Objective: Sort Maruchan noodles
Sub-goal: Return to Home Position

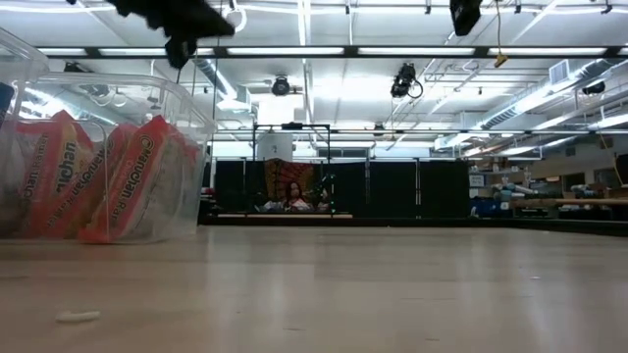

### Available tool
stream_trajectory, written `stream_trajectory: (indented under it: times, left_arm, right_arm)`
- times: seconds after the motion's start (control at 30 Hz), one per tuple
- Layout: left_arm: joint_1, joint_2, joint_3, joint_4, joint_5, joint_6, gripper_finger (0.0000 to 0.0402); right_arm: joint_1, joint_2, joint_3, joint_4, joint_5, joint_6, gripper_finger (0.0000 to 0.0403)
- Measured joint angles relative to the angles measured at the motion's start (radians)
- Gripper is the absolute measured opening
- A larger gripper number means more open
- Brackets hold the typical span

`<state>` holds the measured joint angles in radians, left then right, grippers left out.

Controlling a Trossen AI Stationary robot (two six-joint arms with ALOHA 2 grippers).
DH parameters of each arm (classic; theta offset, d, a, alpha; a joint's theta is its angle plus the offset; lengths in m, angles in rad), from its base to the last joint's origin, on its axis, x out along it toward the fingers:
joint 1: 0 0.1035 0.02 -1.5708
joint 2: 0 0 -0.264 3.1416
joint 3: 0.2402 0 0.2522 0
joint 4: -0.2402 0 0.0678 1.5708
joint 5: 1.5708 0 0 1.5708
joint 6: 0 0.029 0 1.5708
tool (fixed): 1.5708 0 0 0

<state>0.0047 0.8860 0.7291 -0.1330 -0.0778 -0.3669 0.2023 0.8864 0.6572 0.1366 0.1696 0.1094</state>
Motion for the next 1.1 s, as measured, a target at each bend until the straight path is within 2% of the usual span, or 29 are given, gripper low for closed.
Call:
stream_trajectory:
  times: [0.07, 0.1, 0.17, 0.3, 0.4, 0.53, 0.7, 0.8, 0.87, 0.97, 1.1]
  left_arm:
    - [-0.002, 0.0, -0.005, -0.053, -0.055, 0.011, 0.0025]
    - [-0.006, 0.006, -0.005, -0.026, -0.106, 0.033, 0.0025]
    - [-0.014, 0.002, -0.047, 0.099, -0.164, 0.113, 0.0026]
    - [0.01, -0.021, -0.208, 0.516, -0.15, 0.191, 0.0027]
    - [0.04, -0.038, -0.329, 0.67, -0.146, 0.204, 0.0027]
    - [0.079, -0.122, -0.403, 0.679, -0.141, 0.211, 0.0027]
    - [0.101, -0.313, -0.407, 0.372, -0.126, 0.26, 0.0027]
    - [0.101, -0.452, -0.419, 0.253, -0.126, 0.315, 0.0027]
    - [0.1, -0.533, -0.458, 0.243, -0.143, 0.331, 0.0027]
    - [0.1, -0.635, -0.538, 0.273, -0.153, 0.298, 0.0027]
    - [0.074, -0.747, -0.649, 0.348, -0.094, 0.273, 0.0027]
  right_arm:
    - [-0.013, -0.012, -0.051, 0.058, 0.064, -0.061, 0.0061]
    - [-0.024, -0.019, -0.085, 0.077, 0.063, -0.126, 0.006]
    - [-0.052, -0.026, -0.159, 0.163, -0.019, -0.211, 0.006]
    - [-0.153, -0.026, -0.331, 0.429, -0.226, -0.084, 0.006]
    - [-0.215, -0.025, -0.439, 0.596, -0.268, -0.001, 0.0059]
    - [-0.29, -0.085, -0.516, 0.642, -0.274, 0.045, 0.0059]
    - [-0.319, -0.22, -0.548, 0.558, -0.337, 0.029, 0.0059]
    - [-0.341, -0.32, -0.594, 0.545, -0.37, 0.041, 0.0059]
    - [-0.361, -0.389, -0.643, 0.546, -0.368, 0.075, 0.0059]
    - [-0.384, -0.497, -0.645, 0.398, -0.395, 0.072, 0.0059]
    - [-0.389, -0.612, -0.65, 0.258, -0.407, 0.067, 0.0059]
